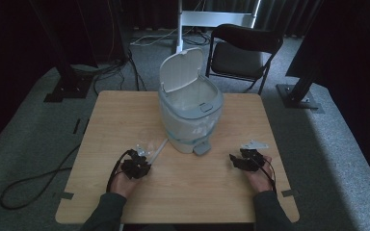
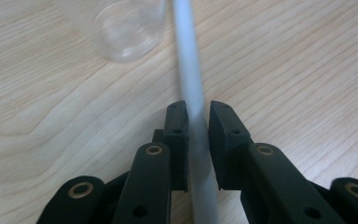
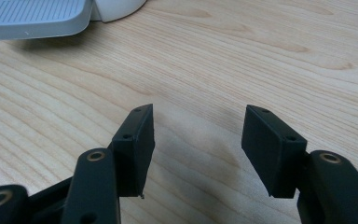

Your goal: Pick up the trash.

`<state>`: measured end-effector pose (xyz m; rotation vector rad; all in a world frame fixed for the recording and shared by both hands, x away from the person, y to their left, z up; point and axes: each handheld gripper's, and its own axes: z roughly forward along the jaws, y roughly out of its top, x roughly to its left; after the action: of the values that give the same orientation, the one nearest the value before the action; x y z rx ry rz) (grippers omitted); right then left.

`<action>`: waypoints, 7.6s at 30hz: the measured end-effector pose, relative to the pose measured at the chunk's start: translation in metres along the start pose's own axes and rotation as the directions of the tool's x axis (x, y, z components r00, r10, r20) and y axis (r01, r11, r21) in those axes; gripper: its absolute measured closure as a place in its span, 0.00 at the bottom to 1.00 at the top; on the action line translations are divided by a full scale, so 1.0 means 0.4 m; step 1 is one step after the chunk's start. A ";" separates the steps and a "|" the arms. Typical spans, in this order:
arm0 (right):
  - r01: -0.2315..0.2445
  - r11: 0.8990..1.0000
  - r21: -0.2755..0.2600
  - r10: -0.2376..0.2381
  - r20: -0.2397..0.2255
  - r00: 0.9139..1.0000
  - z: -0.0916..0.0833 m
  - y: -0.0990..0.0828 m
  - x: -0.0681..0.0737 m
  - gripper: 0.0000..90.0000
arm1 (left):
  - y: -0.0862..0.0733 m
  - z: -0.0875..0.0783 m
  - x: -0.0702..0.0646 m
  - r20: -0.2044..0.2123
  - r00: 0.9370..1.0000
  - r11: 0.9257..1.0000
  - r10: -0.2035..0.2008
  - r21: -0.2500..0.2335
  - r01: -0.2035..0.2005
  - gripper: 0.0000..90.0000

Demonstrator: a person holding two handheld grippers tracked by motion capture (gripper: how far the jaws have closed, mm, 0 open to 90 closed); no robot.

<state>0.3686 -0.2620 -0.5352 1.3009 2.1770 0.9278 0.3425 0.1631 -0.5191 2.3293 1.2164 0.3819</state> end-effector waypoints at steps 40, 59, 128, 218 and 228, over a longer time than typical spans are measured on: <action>-0.006 1.000 0.003 0.006 -0.002 1.000 0.000 -0.002 -0.003 0.49 | 0.046 -0.008 0.021 0.099 0.992 0.977 0.076 0.192 -0.094 0.88; -0.004 1.000 0.009 0.004 -0.004 1.000 0.004 -0.002 -0.002 0.49 | -0.004 -0.077 0.040 0.145 0.987 0.997 0.070 0.011 -0.073 0.88; -0.033 0.999 0.014 0.034 -0.009 0.999 0.017 -0.013 -0.020 0.48 | 0.021 -0.275 0.050 0.166 0.971 0.897 0.173 -0.434 -0.085 0.88; -0.039 0.999 0.006 0.039 -0.016 0.999 0.016 -0.016 -0.024 0.48 | 0.287 -0.330 0.038 0.110 0.965 0.813 0.238 -0.566 -0.136 0.88; -0.039 0.999 0.005 0.039 -0.016 0.999 0.017 -0.017 -0.025 0.48 | 0.321 -0.353 0.053 0.103 0.968 0.796 0.230 -0.592 -0.126 0.88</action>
<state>0.3736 -0.2708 -0.5442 1.3470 2.1745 0.9526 0.3792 0.1582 -0.3306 1.8864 0.6641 0.5235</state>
